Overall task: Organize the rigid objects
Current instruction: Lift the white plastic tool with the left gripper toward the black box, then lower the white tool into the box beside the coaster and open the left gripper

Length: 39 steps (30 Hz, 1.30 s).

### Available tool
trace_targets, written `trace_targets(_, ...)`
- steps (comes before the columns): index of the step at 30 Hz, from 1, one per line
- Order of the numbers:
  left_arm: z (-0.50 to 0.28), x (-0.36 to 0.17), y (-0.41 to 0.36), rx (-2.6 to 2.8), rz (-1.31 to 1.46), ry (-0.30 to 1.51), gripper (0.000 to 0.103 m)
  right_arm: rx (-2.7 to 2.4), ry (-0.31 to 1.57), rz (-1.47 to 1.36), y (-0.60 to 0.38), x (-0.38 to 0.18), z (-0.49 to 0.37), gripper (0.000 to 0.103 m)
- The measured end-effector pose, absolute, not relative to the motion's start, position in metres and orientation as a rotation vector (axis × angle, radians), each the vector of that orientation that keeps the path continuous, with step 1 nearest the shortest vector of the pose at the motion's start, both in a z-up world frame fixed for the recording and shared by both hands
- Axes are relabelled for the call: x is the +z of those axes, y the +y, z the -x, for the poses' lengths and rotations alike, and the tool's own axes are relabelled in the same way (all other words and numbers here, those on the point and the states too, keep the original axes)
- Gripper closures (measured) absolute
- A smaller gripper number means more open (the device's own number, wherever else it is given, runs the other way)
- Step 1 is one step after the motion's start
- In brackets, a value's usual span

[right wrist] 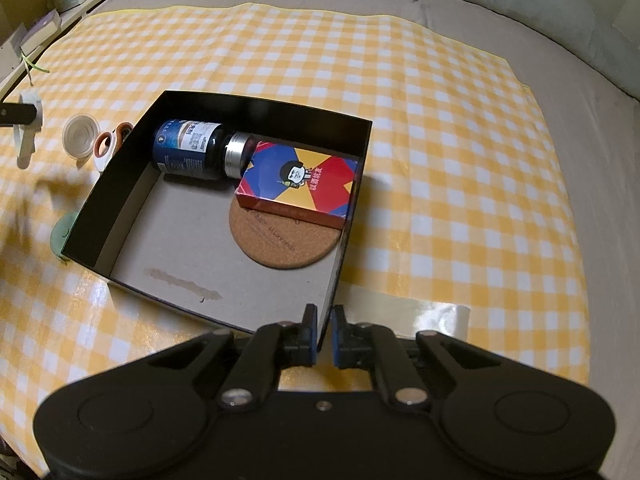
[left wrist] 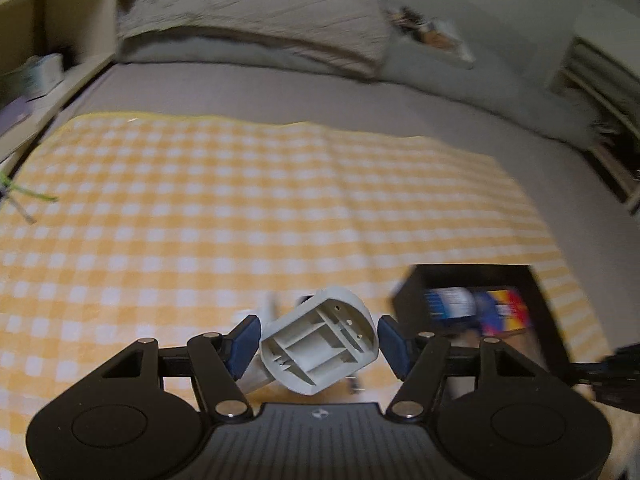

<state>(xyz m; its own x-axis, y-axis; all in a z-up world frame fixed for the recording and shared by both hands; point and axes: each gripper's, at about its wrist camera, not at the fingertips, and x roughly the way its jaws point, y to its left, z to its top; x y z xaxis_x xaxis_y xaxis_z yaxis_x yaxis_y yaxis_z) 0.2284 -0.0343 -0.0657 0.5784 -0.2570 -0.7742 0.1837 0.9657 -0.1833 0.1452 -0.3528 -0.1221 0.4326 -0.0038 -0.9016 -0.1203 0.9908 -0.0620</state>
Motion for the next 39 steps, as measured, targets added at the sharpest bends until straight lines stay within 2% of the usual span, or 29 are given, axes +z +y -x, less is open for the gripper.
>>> trace_targets(6, -0.212, -0.046, -0.071, -0.394, 0.099, 0.896, 0.038, 0.065, 1.123, 0.133, -0.351, -0.121, -0.144, 0.096)
trace_targets(22, -0.188, -0.036, -0.178, -0.632, 0.049, 0.892, 0.038, 0.075, 1.115, 0.119, -0.353, -0.119, -0.142, 0.096)
trace_targets(31, -0.183, -0.071, -0.231, -0.709, -0.067, 0.991, 0.038, 0.088, 1.107, 0.088, -0.356, -0.117, -0.141, 0.096)
trace_targets(39, -0.193, -0.095, -0.244, -0.709, -0.107, 1.054, 0.038, 0.092, 1.104, 0.073, -0.358, -0.118, -0.14, 0.097)
